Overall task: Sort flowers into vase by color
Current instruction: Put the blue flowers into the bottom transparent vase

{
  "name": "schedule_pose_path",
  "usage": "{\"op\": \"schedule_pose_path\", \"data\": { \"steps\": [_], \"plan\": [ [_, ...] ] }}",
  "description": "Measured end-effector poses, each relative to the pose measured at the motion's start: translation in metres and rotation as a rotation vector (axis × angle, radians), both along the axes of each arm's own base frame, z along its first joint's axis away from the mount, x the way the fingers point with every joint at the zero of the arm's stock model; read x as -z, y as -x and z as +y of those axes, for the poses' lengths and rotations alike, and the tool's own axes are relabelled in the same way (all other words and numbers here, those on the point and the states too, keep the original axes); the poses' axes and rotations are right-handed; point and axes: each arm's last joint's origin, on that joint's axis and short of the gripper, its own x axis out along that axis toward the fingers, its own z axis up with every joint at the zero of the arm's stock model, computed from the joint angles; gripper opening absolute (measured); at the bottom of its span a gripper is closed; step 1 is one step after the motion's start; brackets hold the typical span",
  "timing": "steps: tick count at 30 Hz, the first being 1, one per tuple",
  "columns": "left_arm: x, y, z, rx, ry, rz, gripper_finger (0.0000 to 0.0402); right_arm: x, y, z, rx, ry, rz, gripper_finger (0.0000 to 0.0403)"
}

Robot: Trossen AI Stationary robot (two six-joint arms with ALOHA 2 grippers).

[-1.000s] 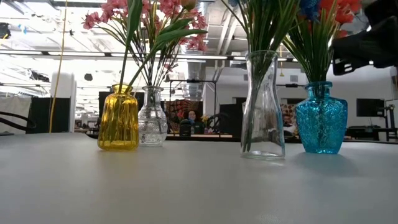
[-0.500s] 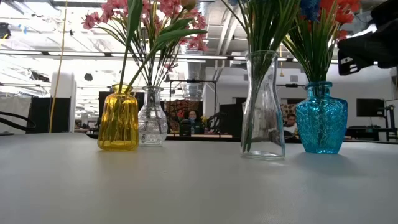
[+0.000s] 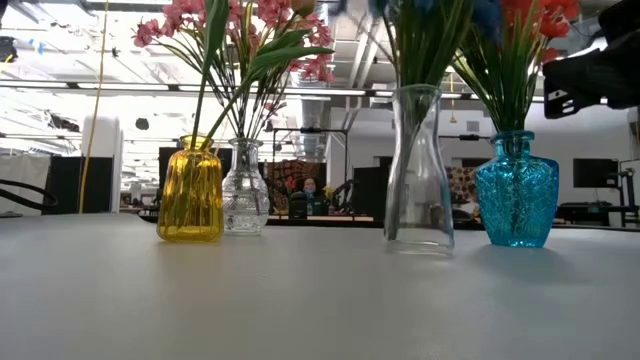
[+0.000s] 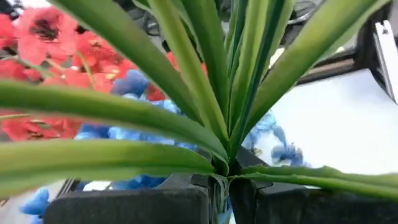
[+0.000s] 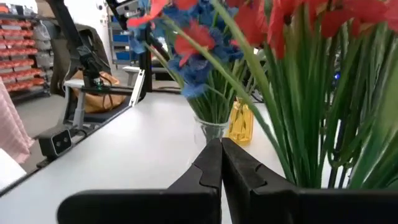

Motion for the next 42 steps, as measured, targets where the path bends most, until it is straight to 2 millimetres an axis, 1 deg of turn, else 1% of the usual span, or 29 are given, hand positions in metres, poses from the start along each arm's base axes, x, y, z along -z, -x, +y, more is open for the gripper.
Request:
{"op": "schedule_pose_path", "data": {
  "steps": [6,13,18,29,31,33,39,42],
  "plan": [
    [0.004,-0.001,-0.001,-0.046,0.07,-0.003,0.0012,0.0,0.0,0.0,0.0,-0.013,0.005,0.0034],
    [0.009,0.003,-0.003,-0.12,0.13,0.018,0.0012,0.0,0.0,0.0,-0.001,-0.02,0.007,0.0034],
    [0.01,0.004,-0.001,-0.167,0.215,0.015,0.0012,0.001,0.0,0.0,-0.001,-0.022,0.008,0.0034],
    [0.011,0.004,0.0,-0.183,0.269,0.009,0.0013,0.001,0.0,0.0,-0.001,-0.022,0.009,0.0034],
    [0.011,0.004,0.0,-0.177,0.274,0.011,0.0022,0.001,0.0,0.0,-0.001,-0.022,0.009,0.0034],
    [0.011,0.004,0.0,-0.176,0.275,0.013,0.0038,0.001,0.0,0.0,-0.001,-0.022,0.009,0.0034],
    [0.014,0.005,0.002,-0.207,0.302,0.018,0.0107,0.001,0.0,0.0,-0.002,-0.021,0.009,0.0034],
    [0.013,0.006,0.002,-0.214,0.315,0.024,0.0133,0.001,0.0,0.0,-0.002,-0.024,0.01,0.0034]
  ]
}}
